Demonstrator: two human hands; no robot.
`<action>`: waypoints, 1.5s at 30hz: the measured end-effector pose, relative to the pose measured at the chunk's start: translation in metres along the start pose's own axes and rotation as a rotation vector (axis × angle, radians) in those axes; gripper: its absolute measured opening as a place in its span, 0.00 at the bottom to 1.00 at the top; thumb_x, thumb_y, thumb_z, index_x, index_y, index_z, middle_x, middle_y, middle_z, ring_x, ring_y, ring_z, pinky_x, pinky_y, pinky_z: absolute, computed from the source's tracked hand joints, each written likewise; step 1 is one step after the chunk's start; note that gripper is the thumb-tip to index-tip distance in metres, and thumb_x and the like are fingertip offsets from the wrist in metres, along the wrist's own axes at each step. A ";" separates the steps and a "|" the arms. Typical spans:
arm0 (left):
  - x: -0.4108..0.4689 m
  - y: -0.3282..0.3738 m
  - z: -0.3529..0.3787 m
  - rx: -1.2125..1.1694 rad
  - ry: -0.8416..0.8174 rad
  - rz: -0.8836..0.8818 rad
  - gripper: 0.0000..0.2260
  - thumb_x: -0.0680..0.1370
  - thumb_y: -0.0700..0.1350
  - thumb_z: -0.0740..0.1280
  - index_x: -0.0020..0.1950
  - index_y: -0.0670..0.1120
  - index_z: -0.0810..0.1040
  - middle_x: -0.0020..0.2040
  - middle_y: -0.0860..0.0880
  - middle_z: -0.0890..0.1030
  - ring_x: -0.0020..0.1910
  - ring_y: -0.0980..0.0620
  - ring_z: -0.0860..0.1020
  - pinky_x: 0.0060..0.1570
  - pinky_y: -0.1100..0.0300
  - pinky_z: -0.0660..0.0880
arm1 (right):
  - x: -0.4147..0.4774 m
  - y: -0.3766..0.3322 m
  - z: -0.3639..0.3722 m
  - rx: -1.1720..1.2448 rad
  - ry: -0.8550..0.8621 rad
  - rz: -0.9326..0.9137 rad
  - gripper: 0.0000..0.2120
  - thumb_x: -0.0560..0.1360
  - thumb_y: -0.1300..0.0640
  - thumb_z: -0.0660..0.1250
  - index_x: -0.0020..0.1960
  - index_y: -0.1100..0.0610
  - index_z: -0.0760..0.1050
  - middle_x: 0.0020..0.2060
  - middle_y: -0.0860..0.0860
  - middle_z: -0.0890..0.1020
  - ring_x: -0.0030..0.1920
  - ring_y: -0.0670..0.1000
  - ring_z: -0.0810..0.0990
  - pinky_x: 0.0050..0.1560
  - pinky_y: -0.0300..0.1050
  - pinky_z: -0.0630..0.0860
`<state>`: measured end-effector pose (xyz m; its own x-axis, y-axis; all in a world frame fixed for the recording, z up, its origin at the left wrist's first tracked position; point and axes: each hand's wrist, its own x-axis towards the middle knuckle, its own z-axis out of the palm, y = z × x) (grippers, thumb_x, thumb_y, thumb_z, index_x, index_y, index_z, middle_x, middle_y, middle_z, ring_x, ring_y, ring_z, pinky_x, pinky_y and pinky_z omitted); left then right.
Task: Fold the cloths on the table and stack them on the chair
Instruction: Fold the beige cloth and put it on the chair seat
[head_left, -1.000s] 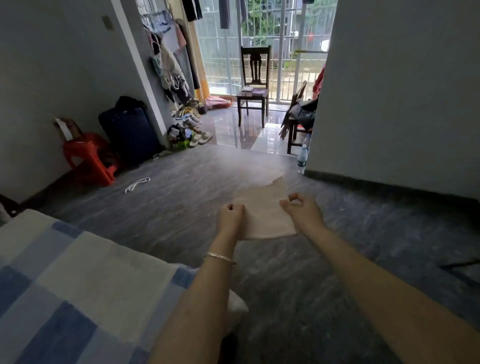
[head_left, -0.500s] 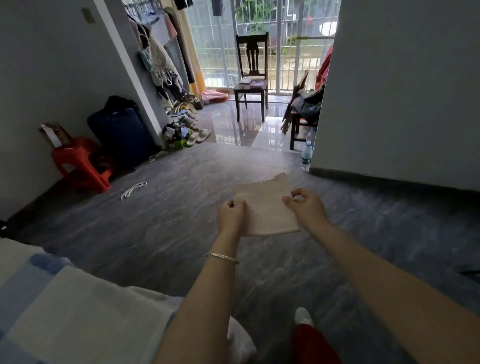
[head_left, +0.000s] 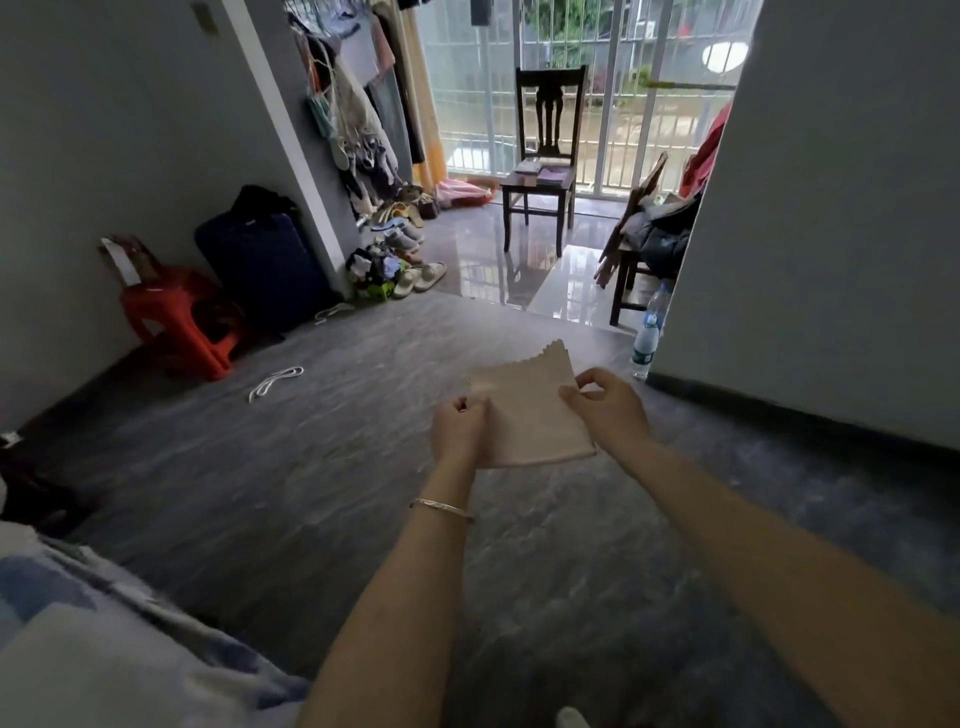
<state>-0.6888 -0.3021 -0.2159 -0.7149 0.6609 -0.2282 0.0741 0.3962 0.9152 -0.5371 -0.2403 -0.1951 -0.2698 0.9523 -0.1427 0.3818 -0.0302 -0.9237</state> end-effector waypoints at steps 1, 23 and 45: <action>0.006 0.003 0.005 0.005 -0.001 -0.004 0.11 0.65 0.52 0.60 0.30 0.45 0.70 0.33 0.46 0.71 0.37 0.49 0.67 0.31 0.57 0.62 | 0.009 0.001 -0.002 0.006 -0.002 0.001 0.07 0.74 0.53 0.68 0.39 0.51 0.71 0.43 0.53 0.81 0.42 0.53 0.79 0.35 0.40 0.71; 0.214 0.061 0.038 0.060 0.050 -0.006 0.10 0.77 0.45 0.64 0.46 0.39 0.81 0.48 0.37 0.82 0.49 0.40 0.78 0.42 0.58 0.67 | 0.222 -0.037 0.054 0.019 -0.025 0.013 0.06 0.75 0.53 0.67 0.45 0.55 0.73 0.43 0.53 0.81 0.44 0.54 0.81 0.41 0.43 0.75; 0.439 0.111 0.065 0.031 -0.085 0.007 0.12 0.76 0.46 0.64 0.33 0.46 0.71 0.35 0.46 0.74 0.39 0.48 0.70 0.41 0.58 0.67 | 0.420 -0.085 0.118 0.029 0.082 0.068 0.04 0.74 0.53 0.66 0.45 0.54 0.74 0.41 0.51 0.81 0.39 0.49 0.79 0.34 0.38 0.72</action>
<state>-0.9490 0.0732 -0.2358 -0.6525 0.7153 -0.2503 0.1015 0.4097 0.9065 -0.7867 0.1262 -0.2187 -0.1706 0.9693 -0.1769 0.3705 -0.1033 -0.9231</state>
